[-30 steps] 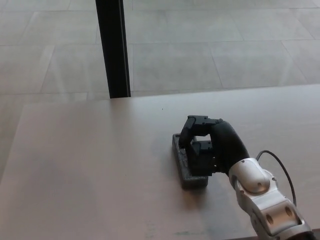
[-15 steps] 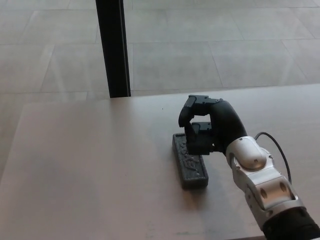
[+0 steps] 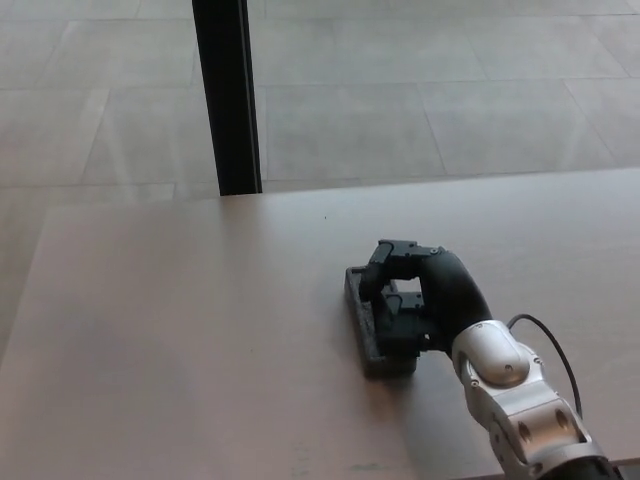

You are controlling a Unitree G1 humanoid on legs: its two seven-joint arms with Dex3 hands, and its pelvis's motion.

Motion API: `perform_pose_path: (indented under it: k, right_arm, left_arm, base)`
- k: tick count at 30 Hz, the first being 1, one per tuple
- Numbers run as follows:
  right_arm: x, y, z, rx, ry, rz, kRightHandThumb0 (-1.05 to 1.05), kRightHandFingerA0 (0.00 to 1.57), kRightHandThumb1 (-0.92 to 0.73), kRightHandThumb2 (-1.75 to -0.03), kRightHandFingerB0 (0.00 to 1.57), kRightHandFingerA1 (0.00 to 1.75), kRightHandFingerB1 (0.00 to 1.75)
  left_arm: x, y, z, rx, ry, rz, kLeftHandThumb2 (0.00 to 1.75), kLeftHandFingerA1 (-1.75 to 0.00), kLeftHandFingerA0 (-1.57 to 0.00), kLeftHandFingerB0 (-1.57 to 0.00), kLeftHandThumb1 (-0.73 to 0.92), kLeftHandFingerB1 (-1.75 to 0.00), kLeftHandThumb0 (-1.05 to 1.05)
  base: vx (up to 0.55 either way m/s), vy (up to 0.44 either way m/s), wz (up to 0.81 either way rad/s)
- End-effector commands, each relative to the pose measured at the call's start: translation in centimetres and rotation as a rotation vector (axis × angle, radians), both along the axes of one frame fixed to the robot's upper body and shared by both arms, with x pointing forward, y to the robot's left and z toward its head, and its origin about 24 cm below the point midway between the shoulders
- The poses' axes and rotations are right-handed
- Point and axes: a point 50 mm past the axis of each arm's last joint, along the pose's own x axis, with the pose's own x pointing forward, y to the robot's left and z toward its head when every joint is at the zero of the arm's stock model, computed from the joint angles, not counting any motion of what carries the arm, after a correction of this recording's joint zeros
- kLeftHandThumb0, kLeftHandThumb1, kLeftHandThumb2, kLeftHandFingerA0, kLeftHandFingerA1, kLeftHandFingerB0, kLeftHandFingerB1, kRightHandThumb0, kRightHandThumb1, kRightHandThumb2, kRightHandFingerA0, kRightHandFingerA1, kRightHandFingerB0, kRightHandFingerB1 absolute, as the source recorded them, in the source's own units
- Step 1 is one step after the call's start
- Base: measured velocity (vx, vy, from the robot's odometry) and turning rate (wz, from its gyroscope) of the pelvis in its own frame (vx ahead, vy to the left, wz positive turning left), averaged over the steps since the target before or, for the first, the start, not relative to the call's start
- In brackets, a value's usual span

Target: The robot uses its right hand to hold the eraser kept in the middle of the desk and use it to wipe the desk by swiping its surface twice

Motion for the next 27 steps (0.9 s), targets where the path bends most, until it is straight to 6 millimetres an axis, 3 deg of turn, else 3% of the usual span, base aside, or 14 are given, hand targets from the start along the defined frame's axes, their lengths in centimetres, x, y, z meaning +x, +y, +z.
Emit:
perform_pose_path:
  k: [1,7,12,13,14,21,27]
  right_arm:
    - [-0.8,-1.4,-2.0,-0.049,0.034,-0.038,-0.2,0.97,-0.49,-1.26,0.79,1.75,1.69]
    - [-2.0,-1.2,-4.3,-0.124,0.077,-0.026,-0.17,0.93,-0.55,-1.24,0.79,1.75,1.65]
    - [-2.5,-0.6,-5.6,-0.162,0.109,0.011,-0.19,0.87,-0.51,-1.23,0.76,1.75,1.66]
    - [-2.6,-0.5,-5.7,-0.166,0.114,0.006,-0.24,0.87,-0.58,-1.06,0.75,1.75,1.64]
    - [-2.7,-0.3,-5.8,-0.198,0.102,0.03,-0.21,0.87,-0.56,-1.15,0.74,1.75,1.66]
    - [-2.9,-0.9,-6.7,-0.31,0.075,0.075,-0.2,0.88,-0.43,-1.33,0.8,1.75,1.65]
    - [-3.7,-2.4,-8.1,-0.334,0.117,0.065,-0.2,0.89,-0.48,-1.29,0.81,1.75,1.64]
  left_arm:
    - [0.0,0.9,0.9,0.042,-0.026,-0.011,0.64,-1.01,-0.44,-0.45,0.83,-0.76,-0.66]
    - [0.1,1.0,1.1,0.057,-0.025,-0.029,0.63,-1.04,-0.45,-0.48,0.83,-0.81,-0.69]
    - [0.3,0.9,1.0,0.059,-0.025,-0.036,0.64,-0.99,-0.45,-0.47,0.82,-0.78,-0.69]
    - [0.4,0.9,1.0,0.05,-0.03,-0.029,0.65,-1.01,-0.45,-0.47,0.82,-0.79,-0.7]
    - [0.6,0.9,1.1,0.052,-0.035,-0.031,0.64,-1.02,-0.44,-0.44,0.82,-0.76,-0.69]
    - [1.0,1.1,1.3,0.054,-0.041,-0.021,0.63,-1.04,-0.44,-0.45,0.82,-0.78,-0.69]
    - [1.2,1.0,1.4,0.092,-0.027,-0.06,0.65,-0.95,-0.45,-0.45,0.81,-0.74,-0.72]
  base:
    - [0.0,0.0,0.0]
    - [0.0,0.0,0.0]
    - [0.0,0.0,0.0]
    - [0.0,0.0,0.0]
    - [0.0,0.0,0.0]
    - [0.0,0.0,0.0]
    - [0.0,0.0,0.0]
